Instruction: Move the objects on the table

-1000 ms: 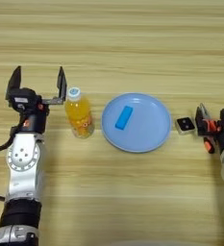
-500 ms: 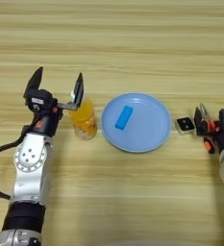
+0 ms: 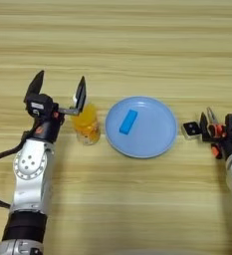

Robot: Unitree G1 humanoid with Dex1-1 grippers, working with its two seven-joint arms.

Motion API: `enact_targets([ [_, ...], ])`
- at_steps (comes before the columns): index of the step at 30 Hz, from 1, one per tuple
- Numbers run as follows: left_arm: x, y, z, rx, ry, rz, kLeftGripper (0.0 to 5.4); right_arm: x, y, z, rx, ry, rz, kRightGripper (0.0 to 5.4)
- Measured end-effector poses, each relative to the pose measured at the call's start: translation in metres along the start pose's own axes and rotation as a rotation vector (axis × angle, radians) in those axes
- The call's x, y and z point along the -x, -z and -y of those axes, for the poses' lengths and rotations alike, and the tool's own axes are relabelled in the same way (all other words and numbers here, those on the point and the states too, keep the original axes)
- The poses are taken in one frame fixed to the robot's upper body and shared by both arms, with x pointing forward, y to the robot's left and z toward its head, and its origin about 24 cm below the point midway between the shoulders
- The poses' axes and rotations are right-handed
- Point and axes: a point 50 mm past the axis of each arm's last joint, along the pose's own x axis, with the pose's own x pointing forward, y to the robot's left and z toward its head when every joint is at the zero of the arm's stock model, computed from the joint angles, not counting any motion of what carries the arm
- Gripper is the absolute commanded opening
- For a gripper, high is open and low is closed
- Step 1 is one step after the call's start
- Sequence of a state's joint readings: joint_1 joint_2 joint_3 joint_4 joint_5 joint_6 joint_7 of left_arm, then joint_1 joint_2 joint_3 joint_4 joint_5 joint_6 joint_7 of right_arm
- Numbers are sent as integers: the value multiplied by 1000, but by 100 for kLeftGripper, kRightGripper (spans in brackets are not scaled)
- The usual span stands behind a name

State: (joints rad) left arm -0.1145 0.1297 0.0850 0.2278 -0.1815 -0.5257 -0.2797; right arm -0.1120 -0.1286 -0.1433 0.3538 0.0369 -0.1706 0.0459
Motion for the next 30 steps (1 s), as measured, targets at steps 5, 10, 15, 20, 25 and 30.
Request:
enact_targets([
  [5,-1,1,7,17,33,-4,540,0,0,0,-1,0,0,538],
  [10,-1,2,12,33,56,-6,540,0,0,0,-2,0,0,538],
  [15,-1,3,14,35,63,-8,540,0,0,0,-2,0,0,538],
  [20,1,8,14,38,63,-31,540,0,0,0,-2,0,0,538],
  [25,4,16,17,39,72,-74,540,0,0,0,-2,1,0,538],
  [30,7,27,18,42,74,-125,540,0,0,0,-2,1,0,538],
])
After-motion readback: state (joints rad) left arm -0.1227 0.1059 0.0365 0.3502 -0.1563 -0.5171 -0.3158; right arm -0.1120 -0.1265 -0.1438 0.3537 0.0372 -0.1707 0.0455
